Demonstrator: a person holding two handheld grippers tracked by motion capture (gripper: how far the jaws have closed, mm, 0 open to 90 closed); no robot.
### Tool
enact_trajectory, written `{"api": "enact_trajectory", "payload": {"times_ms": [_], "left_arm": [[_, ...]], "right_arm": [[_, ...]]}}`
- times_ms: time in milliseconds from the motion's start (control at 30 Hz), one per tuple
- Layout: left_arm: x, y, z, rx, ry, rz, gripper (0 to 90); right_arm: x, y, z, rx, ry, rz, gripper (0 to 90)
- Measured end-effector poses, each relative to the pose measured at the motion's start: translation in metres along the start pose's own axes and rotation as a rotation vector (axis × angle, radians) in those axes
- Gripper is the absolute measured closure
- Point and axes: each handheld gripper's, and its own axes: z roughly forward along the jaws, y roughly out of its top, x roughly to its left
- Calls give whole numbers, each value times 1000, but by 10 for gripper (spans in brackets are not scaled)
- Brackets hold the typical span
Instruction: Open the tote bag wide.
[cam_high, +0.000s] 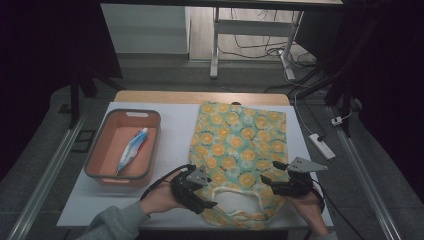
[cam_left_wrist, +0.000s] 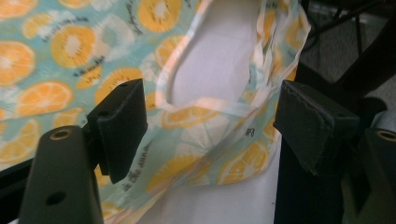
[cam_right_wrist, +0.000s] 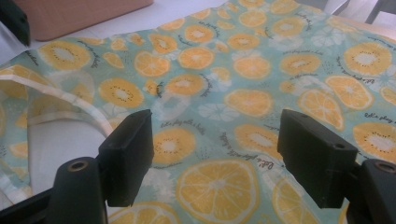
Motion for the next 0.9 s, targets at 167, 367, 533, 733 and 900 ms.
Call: {"api": "enact_trajectory", "payload": {"times_ms": [167, 367, 533, 733, 900], "left_arm": [[2, -3, 11, 22, -23, -9, 420], [6, -7, 15, 42, -37, -20, 860], [11, -9, 5, -8, -61, -51, 885], [17, -8, -25, -115, -52, -75, 886], [28, 2, -49, -187, -14, -72, 886]], "right_arm": [[1, 1, 0, -3, 5, 3, 271], [3, 3, -1, -16, 19, 5, 272], [3, 3, -2, -13, 17, 2, 272], [4, 6, -5, -14, 19, 5, 279], [14, 18, -10, -15, 43, -8, 281]]}}
